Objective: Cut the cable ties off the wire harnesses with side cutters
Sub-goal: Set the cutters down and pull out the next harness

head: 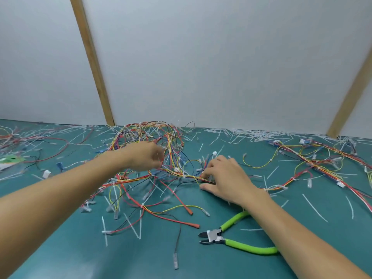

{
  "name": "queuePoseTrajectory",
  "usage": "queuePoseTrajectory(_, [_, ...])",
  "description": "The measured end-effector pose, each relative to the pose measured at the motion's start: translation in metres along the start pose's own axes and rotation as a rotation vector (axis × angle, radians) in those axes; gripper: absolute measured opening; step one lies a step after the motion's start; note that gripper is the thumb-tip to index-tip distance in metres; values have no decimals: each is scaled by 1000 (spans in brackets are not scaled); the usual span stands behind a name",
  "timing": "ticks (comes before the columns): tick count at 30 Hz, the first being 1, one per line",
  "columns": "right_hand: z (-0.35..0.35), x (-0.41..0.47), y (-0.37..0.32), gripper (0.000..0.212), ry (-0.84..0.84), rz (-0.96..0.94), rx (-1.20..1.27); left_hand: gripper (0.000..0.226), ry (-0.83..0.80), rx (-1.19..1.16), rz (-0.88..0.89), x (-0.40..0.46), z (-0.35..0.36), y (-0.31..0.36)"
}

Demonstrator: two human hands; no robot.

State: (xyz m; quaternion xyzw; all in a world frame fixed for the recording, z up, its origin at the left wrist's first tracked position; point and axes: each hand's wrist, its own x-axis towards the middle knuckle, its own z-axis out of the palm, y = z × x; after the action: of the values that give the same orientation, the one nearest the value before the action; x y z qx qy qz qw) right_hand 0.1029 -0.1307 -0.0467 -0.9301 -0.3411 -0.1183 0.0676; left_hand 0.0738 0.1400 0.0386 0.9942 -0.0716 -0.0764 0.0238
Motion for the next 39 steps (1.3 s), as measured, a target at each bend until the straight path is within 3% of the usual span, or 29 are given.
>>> queuePoseTrajectory(2, [0,1,0,20,21,-38,67,24,45,3,-9,3,9,-1])
queuePoseTrajectory(4, [-6,0,1,8,109,-16,423,28,291,-99,-97,10,10,-4])
queuePoseTrajectory(7, [-38,8,12,13,543,228,1139,30,747,-610,-284,18,-1,-15])
queuePoseTrajectory(8, [-49,12,18,16,700,324,1356,28,832,-692,-302,20,-4,-16])
queuePoseTrajectory(10, [-60,18,30,19,845,472,1617,25,849,-591,-281,22,-3,-12])
queuePoseTrajectory(11, [-59,18,34,21,779,530,1604,25,820,-496,-230,22,1,-6])
queuePoseTrajectory(14, [-43,11,41,27,338,670,1312,29,733,-172,65,21,17,21])
queuePoseTrajectory(15, [-40,9,45,29,289,687,1262,31,672,-83,165,23,23,30])
queuePoseTrajectory(19, [-58,6,58,30,462,589,1235,42,335,285,266,31,58,54])
queuePoseTrajectory(23, [-88,2,64,28,672,403,1140,38,278,587,241,30,70,25])
queuePoseTrajectory(29, [-127,-7,66,26,724,246,1155,25,198,753,-122,21,44,11])
queuePoseTrajectory(31, [-128,-6,62,29,628,226,1204,22,327,616,-121,21,34,40])
queuePoseTrajectory(33, [-122,-4,58,31,459,225,1203,24,513,210,1,22,28,83])
queuePoseTrajectory(35, [-112,-3,56,33,267,227,1126,33,562,-304,12,18,21,126])
queuePoseTrajectory(39, [-92,-3,51,35,47,225,952,29,587,-825,-86,25,19,158])
